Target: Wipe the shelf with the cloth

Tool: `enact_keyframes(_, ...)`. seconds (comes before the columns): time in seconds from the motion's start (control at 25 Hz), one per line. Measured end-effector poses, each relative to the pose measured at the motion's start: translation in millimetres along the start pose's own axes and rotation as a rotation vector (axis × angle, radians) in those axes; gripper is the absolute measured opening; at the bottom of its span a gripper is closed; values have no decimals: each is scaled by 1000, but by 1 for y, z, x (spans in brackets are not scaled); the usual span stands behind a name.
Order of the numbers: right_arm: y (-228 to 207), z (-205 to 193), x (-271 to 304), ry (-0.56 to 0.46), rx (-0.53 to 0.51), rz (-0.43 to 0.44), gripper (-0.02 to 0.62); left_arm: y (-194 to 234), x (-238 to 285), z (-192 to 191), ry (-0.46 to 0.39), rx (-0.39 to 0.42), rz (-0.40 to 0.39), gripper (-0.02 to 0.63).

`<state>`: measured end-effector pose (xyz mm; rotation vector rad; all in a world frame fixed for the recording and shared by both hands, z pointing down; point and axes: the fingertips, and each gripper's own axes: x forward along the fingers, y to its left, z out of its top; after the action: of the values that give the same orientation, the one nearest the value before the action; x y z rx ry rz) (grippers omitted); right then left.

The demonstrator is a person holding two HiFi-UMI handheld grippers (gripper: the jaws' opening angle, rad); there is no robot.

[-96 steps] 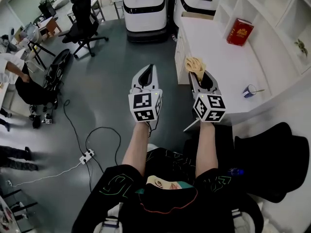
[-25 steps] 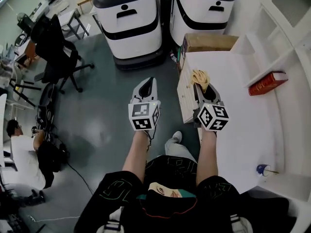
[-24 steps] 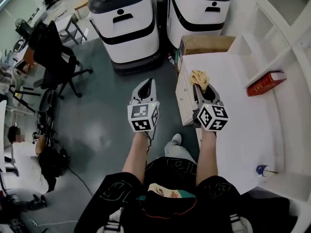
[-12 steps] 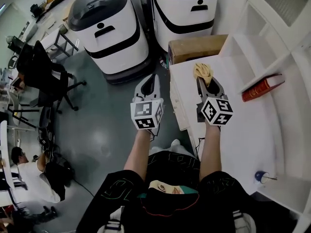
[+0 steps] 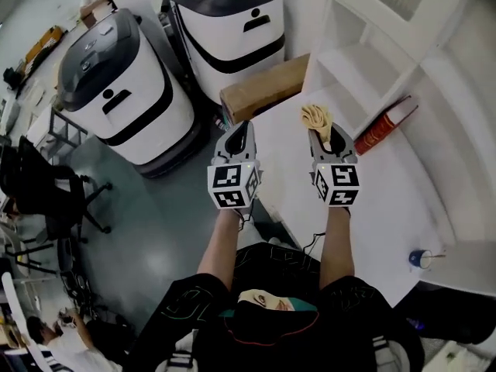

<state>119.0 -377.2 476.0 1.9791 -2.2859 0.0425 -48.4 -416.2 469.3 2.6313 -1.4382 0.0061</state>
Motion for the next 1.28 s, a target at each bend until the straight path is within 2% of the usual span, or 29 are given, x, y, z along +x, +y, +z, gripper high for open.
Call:
enact_keyframes(0.08, -28, 10, -17, -1, -44, -100, 138, -35, 27, 7, -1, 7, -128, -1)
enact_keyframes(0.2, -72, 33, -50, -40, -44, -235, 138, -93, 63, 23, -6, 17, -300, 0)
enact_keyframes(0.36, -116, 40, -96, -24, -51, -416, 138, -156, 86, 26, 5, 8, -468, 0)
enact_keyframes(0.52, -151, 52, -154, -56, 10, -595, 138, -224, 91, 32, 11, 19, -636, 0)
enact_keyframes(0.6, -164, 64, -182, -52, -26, -684, 138, -256, 90, 43, -9, 7, -713, 0)
enact_keyframes(0.68, -169, 82, -200, -43, -105, -738, 138, -282, 87, 57, -29, -24, -787, -1)
enact_keyframes(0.76, -169, 103, -210, -72, -162, -732, 138, -305, 85, 73, -55, -48, -846, 0)
enact_keyframes(0.92, -167, 139, -221, -100, -261, -684, 138, -333, 76, 112, -145, 5, -891, 0)
enact_keyframes(1.12, -165, 212, -221, -244, -344, -580, 138, -342, 75, 162, -267, 90, -888, -1)
enact_keyframes(1.28, -168, 274, -220, -347, -333, -477, 138, -337, 71, 192, -304, 77, -876, -1)
